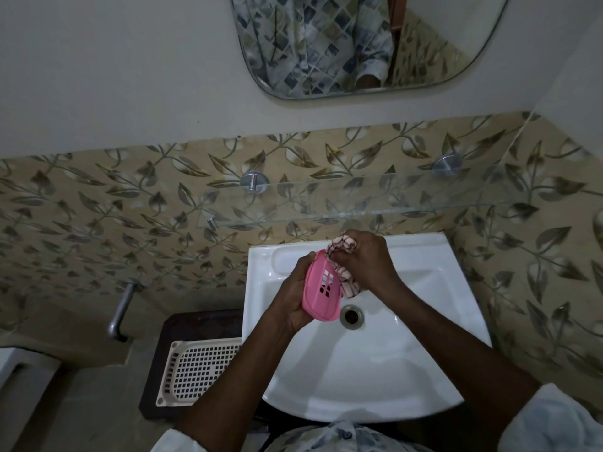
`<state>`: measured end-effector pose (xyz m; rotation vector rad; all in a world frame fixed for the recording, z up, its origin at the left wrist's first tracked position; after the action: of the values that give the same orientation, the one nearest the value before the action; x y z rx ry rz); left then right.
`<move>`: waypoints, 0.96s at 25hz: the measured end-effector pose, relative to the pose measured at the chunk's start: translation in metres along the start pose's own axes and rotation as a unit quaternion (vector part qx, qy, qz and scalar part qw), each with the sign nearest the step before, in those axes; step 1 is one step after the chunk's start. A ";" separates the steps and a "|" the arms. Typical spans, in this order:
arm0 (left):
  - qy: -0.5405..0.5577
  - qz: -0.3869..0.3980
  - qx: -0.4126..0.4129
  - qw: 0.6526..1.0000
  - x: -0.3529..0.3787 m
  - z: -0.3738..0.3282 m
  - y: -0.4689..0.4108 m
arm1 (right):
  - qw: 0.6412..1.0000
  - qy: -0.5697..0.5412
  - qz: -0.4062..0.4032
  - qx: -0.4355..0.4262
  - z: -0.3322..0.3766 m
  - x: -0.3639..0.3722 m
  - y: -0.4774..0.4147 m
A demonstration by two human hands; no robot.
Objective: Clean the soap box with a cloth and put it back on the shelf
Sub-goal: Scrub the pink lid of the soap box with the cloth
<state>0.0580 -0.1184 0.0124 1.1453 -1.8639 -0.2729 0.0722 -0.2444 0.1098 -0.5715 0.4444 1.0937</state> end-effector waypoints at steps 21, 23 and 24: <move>-0.034 -0.095 0.108 0.989 -0.010 -0.036 -0.015 | 0.970 -0.088 0.126 0.189 -0.049 0.032 0.043; -0.013 -0.080 0.064 0.995 -0.012 -0.030 -0.018 | 0.976 -0.088 0.138 0.147 -0.045 0.018 0.034; -0.009 -0.072 0.051 0.996 -0.013 -0.028 -0.019 | 0.977 -0.107 0.121 0.136 -0.042 0.007 0.024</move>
<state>0.0932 -0.1117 0.0095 1.3524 -1.8320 -0.2729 0.0508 -0.2582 0.0678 -0.1576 0.4727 1.2868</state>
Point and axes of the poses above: each hand's wrist, its own y-axis away from the middle knuckle, its own x-axis out of the palm, z = x × y, the point moved 10 cm from there along -y, towards the middle knuckle, and after that the axes turned 3 degrees about -z, right-handed, at the moved point
